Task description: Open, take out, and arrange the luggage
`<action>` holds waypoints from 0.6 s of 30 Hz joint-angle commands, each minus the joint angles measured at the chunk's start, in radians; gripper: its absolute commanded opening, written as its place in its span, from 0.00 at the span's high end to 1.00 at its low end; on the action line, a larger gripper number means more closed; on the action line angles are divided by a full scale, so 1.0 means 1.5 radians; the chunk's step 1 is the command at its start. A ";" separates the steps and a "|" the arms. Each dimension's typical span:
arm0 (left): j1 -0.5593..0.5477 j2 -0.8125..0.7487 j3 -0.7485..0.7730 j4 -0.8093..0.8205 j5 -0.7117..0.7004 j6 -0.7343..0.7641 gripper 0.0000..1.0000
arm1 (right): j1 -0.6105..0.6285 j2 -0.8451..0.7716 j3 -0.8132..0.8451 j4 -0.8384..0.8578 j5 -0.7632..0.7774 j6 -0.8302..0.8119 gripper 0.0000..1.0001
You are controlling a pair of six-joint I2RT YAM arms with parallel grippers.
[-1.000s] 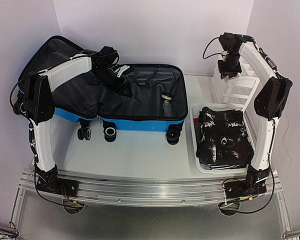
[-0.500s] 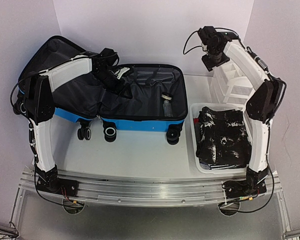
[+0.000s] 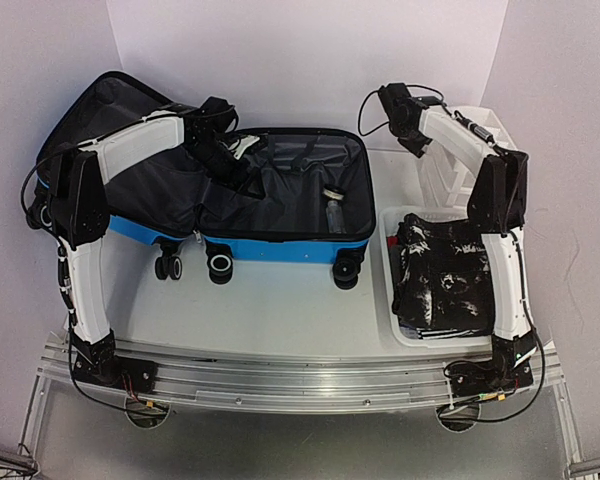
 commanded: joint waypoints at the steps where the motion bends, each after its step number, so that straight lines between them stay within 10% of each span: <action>1: -0.001 0.003 0.011 -0.002 -0.002 0.011 0.15 | 0.004 0.020 -0.057 0.152 0.062 -0.174 0.31; 7: 0.001 0.007 0.008 -0.002 0.000 0.013 0.15 | 0.007 0.006 -0.186 0.455 0.078 -0.429 0.29; 18: 0.013 0.013 0.009 0.003 0.010 0.010 0.14 | 0.006 -0.004 -0.155 0.476 0.077 -0.465 0.29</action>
